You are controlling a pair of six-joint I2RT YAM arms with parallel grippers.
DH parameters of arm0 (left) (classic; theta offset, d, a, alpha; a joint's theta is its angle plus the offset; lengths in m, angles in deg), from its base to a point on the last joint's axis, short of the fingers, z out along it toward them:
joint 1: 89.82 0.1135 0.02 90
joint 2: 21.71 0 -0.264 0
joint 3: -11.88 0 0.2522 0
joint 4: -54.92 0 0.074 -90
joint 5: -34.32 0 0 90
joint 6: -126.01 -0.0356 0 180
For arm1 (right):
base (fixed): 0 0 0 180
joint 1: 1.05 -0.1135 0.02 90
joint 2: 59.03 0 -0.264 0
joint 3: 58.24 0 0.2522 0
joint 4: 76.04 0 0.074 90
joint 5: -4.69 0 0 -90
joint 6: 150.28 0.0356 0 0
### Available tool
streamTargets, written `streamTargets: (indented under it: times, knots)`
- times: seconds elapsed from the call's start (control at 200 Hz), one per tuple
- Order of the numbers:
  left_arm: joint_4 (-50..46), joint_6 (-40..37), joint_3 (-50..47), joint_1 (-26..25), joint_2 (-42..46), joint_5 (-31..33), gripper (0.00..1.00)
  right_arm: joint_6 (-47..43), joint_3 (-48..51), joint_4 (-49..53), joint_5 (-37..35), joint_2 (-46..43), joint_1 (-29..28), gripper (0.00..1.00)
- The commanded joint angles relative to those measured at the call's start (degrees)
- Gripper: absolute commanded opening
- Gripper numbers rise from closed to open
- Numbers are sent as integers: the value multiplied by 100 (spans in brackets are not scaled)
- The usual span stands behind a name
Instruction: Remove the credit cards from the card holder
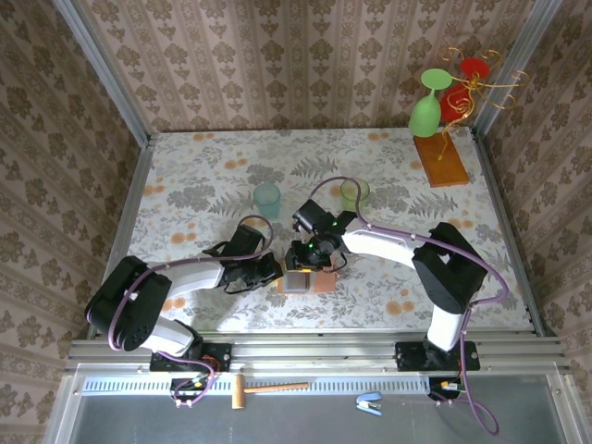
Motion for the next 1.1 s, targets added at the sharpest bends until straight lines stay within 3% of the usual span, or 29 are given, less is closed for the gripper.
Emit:
streamTargets:
  times: [0.0,0.31,1.095]
  knots:
    - [-83,88,-157,-36,19,77,10,218,-42,66,-161,131,-55,34]
    - [-96,113,-174,-41,46,77,10,333,115,2,-260,229,-86,40]
    - [-198,92,-174,-36,63,112,10,335,405,-47,-412,128,5,37]
